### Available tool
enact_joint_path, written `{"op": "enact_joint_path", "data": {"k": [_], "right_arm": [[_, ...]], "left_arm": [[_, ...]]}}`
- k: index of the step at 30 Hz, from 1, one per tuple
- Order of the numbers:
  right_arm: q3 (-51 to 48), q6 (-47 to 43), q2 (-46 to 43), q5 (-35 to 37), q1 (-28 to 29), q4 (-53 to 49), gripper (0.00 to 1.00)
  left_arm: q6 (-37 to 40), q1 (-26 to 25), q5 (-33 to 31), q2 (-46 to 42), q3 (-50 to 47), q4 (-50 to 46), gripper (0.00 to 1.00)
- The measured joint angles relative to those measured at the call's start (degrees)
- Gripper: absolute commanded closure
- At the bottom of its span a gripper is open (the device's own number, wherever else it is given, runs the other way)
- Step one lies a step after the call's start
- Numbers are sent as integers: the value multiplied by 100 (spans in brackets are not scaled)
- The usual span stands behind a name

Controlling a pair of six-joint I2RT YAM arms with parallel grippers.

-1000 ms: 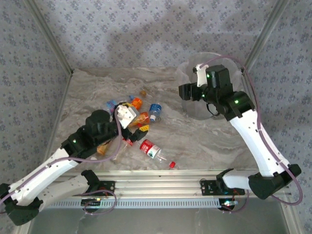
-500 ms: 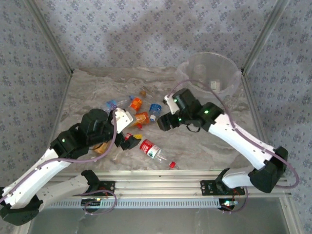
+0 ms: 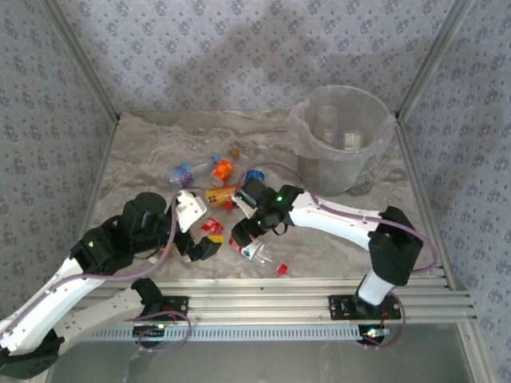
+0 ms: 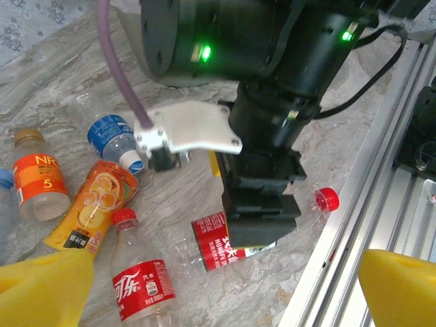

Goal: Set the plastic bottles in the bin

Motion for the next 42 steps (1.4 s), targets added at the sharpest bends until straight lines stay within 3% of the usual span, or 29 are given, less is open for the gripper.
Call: {"op": "enact_joint_path", "data": {"k": [16, 20, 27, 42], "right_arm": [[48, -131, 1086, 317, 409, -24, 13], [131, -195, 1316, 466, 470, -46, 18], [122, -323, 1340, 592, 487, -48, 35], [-684, -323, -321, 538, -109, 109, 37]], "left_arm": [[-20, 0, 42, -7, -282, -31, 0], [-24, 0, 42, -17, -341, -35, 0], [-81, 0, 42, -72, -345, -24, 0], [-127, 0, 219, 74, -341, 505, 0]]}}
